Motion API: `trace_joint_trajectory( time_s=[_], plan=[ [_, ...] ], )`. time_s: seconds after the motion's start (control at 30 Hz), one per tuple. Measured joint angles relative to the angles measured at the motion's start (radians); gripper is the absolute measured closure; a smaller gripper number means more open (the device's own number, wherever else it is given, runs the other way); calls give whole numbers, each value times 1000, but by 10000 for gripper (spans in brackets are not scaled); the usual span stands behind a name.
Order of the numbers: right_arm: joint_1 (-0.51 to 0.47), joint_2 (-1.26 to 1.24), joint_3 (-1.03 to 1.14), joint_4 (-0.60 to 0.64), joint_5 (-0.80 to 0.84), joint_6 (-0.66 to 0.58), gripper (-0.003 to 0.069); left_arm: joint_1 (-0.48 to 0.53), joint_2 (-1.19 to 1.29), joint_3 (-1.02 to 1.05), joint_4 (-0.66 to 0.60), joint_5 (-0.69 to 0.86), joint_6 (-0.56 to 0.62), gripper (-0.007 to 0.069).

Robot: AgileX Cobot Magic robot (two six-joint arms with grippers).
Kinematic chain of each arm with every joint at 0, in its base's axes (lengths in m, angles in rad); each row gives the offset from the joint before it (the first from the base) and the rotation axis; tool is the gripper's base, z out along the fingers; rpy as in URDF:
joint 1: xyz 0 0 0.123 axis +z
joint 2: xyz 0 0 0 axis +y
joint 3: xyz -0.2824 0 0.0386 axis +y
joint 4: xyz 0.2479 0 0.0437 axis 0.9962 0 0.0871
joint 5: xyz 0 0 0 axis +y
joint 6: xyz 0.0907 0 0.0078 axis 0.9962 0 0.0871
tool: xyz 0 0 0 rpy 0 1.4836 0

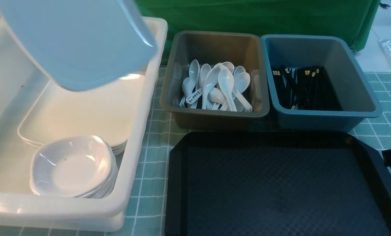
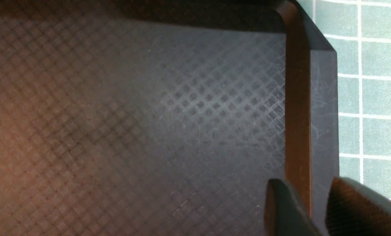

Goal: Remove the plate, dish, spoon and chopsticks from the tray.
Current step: Use the left arm to put the plate into the large storage box on the left

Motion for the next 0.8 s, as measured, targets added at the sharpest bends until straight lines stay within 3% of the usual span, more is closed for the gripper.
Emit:
trace_joint_trajectory(
  time_s=[0.03, 0.13, 0.23, 0.4, 0.6, 0.8],
  plan=[
    [0, 0, 0, 0, 0, 0, 418, 69, 0, 2, -33, 1, 7, 598],
    [0, 0, 0, 0, 0, 0, 418, 154, -2, 55, -78, -39, 25, 598],
    [0, 0, 0, 0, 0, 0, 418, 186, -4, 169, -113, -129, 27, 598],
    [0, 0, 0, 0, 0, 0, 418, 187, -3, 401, -260, -326, 70, 596],
    [0, 0, 0, 0, -9, 0, 418, 159, 33, 609, -486, -505, 251, 596],
    [0, 0, 0, 0, -16, 0, 418, 93, 100, 653, -516, -554, 292, 595]
  ],
)
